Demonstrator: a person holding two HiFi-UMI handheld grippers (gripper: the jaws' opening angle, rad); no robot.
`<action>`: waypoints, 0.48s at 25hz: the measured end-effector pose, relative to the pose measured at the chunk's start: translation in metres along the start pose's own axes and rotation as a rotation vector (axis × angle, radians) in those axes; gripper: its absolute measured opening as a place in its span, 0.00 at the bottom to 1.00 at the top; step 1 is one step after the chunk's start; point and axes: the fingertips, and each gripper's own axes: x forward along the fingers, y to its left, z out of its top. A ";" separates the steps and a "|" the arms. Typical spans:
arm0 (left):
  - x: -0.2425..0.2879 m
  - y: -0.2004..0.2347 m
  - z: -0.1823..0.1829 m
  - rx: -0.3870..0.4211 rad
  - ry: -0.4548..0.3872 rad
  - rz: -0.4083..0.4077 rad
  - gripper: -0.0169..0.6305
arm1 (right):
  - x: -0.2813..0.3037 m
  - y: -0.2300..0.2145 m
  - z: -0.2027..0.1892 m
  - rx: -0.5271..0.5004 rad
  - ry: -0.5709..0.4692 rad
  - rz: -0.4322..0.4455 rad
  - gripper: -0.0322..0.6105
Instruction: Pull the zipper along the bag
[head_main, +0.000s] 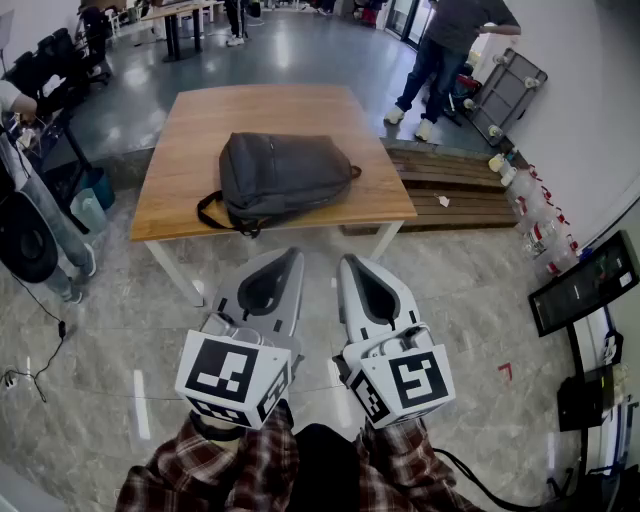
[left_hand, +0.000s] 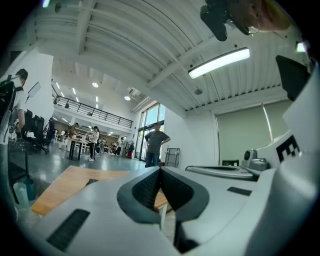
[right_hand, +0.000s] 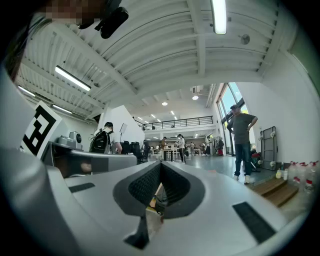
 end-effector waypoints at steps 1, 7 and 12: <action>0.009 0.011 -0.002 -0.002 0.003 -0.002 0.04 | 0.013 -0.003 -0.003 0.003 0.005 -0.002 0.07; 0.066 0.066 -0.018 -0.015 0.042 -0.006 0.04 | 0.086 -0.031 -0.028 0.031 0.043 -0.013 0.07; 0.126 0.106 -0.032 -0.024 0.063 0.011 0.04 | 0.146 -0.069 -0.048 0.047 0.064 -0.007 0.07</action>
